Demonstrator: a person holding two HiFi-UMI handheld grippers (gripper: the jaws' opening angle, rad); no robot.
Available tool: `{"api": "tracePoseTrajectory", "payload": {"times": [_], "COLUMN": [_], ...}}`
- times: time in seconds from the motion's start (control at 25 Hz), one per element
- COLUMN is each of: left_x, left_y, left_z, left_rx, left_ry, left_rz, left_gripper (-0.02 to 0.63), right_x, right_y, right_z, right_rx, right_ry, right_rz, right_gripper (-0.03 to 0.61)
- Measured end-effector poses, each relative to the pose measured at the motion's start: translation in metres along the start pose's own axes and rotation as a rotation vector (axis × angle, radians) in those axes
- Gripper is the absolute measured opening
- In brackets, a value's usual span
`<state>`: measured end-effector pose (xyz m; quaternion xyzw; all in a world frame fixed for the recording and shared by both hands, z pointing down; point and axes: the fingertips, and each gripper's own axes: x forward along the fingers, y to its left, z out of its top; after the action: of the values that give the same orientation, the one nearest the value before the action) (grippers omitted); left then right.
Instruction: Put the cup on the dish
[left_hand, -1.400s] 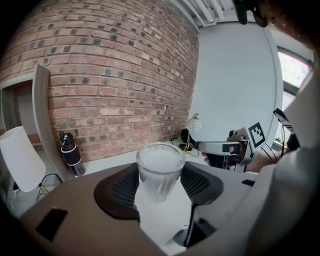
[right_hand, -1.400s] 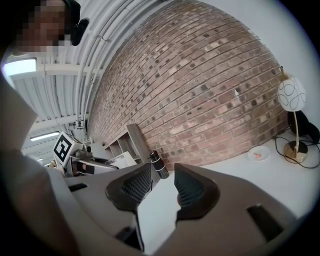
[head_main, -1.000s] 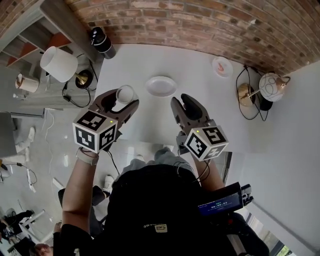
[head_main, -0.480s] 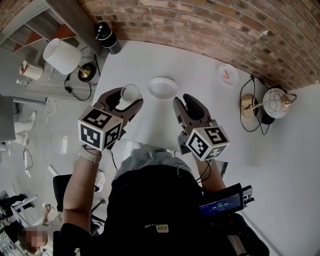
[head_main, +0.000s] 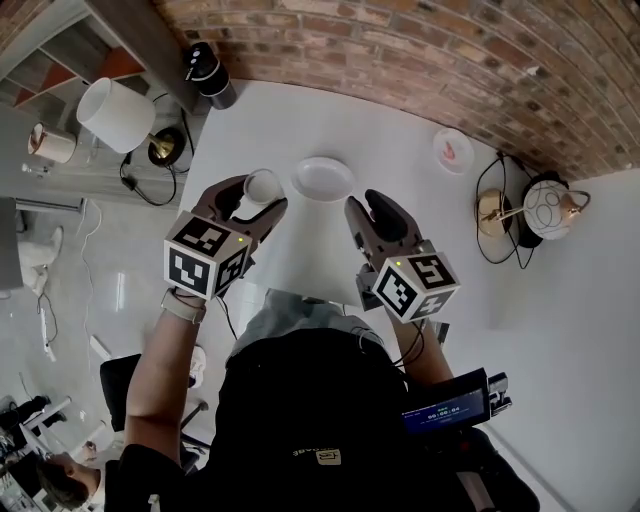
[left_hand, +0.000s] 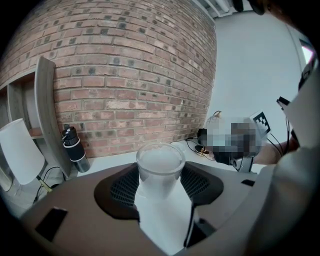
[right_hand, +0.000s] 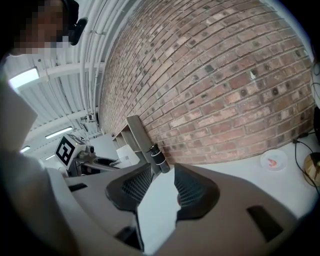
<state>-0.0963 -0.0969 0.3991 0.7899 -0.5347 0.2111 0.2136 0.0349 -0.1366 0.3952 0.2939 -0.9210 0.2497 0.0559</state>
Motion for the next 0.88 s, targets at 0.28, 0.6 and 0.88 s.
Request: {"api": "tracePoseTrajectory", "payload": {"times": [0.28,0.6,0.88], "left_x": [0.019,0.045,0.072], "left_y": [0.016,0.035,0.047], "left_z": [-0.011,-0.018,-0.023], "left_rx": [0.011,0.016,0.071], "left_ry": [0.022,0.024,0.040], "left_rz": [-0.032,-0.069,-0.085], "left_gripper": [0.264,0.264,0.264], "right_x": [0.009,0.015,0.009], "right_y": [-0.002,0.001,-0.004], "right_z": [0.009,0.008,0.009], "right_rx": [-0.011,-0.017,-0.029], "right_ry": [-0.007,0.021,0.033], "right_rz": [-0.046,-0.091,-0.150], "right_gripper": [0.147,0.147,0.147]}}
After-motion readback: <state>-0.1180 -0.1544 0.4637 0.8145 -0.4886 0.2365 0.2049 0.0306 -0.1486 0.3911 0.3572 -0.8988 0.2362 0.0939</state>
